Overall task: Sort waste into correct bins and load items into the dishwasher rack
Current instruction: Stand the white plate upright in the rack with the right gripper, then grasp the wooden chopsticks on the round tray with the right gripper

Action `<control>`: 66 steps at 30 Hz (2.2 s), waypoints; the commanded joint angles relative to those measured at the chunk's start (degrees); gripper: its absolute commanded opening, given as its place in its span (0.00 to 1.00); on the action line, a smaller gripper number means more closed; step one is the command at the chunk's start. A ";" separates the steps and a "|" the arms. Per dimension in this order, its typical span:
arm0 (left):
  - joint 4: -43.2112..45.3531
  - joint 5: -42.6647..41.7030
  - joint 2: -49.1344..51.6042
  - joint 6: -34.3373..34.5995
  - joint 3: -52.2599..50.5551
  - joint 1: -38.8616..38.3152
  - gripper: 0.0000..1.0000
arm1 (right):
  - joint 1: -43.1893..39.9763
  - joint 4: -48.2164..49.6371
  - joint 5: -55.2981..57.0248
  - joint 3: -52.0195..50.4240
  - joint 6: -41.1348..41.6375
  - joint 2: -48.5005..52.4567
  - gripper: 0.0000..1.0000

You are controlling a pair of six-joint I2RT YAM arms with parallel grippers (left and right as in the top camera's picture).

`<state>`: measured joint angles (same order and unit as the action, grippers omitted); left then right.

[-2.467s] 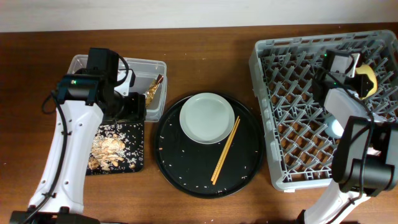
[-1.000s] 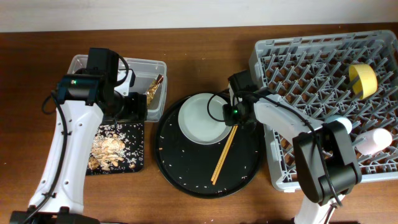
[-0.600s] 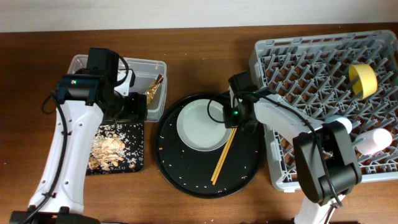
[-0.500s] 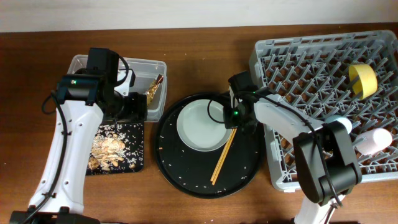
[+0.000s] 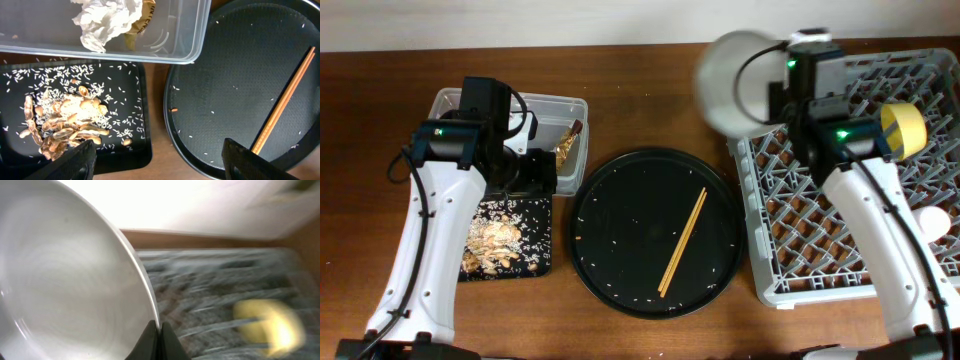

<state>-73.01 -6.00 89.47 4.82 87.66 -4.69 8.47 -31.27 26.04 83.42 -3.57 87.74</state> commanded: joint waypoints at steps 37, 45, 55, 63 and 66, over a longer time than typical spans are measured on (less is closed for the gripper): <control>0.55 -0.59 -0.57 0.13 0.46 0.24 0.80 | 2.29 -30.29 -38.29 -5.57 16.63 -6.34 0.50; 0.52 -0.59 -0.57 0.13 0.46 0.24 0.80 | 18.14 -26.03 -33.70 -12.79 33.75 5.07 0.50; 0.48 -0.59 -0.57 0.13 0.46 0.24 0.80 | 22.32 -18.84 -32.59 -17.51 43.12 17.97 0.50; 0.50 -0.59 -0.57 0.13 0.46 0.24 0.80 | 22.32 -14.93 -31.36 -22.69 45.03 17.97 0.50; 0.48 -0.59 -0.57 0.13 0.46 0.24 0.80 | 22.32 -14.12 -31.17 -22.84 45.03 17.97 0.50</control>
<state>-72.60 -6.00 89.47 4.82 87.64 -4.69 30.48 -45.82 -6.96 62.39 40.62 105.06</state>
